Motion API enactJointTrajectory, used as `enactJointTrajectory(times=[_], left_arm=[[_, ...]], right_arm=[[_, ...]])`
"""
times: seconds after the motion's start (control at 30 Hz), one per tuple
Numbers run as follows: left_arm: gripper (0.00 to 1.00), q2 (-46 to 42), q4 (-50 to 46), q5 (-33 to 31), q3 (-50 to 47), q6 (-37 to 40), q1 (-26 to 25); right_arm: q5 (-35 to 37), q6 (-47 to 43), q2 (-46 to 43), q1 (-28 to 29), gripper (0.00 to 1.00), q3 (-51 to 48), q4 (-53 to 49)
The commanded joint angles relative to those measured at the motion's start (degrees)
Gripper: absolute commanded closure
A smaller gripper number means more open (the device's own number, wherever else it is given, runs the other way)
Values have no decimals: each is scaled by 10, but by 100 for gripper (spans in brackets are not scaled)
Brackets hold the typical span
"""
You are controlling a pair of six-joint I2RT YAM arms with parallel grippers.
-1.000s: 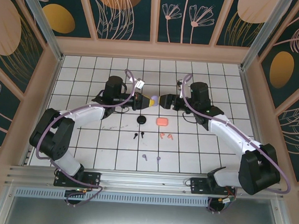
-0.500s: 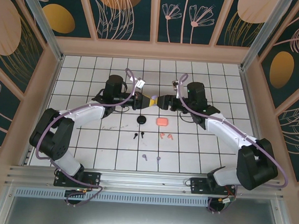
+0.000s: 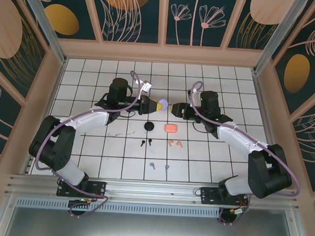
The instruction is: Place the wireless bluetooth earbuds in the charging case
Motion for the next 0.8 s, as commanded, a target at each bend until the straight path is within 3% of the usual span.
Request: enactJointTrajectory(times=[0.0,0.3,0.43,0.77], left_arm=[[100,-18,20,17,15,-2,2],[100,-17,35,20,10,-12,2],[100,-16,37,19,13,-14,2],[100,-23,39,20,10,-19,2]], right_arm=[[-7,7,-30,-2,49,-10,21],[-51,29,-87,8,47,-7,42],[-35,25,-74,33,41,29,35],[-8,21,-14,55,42,67,39]])
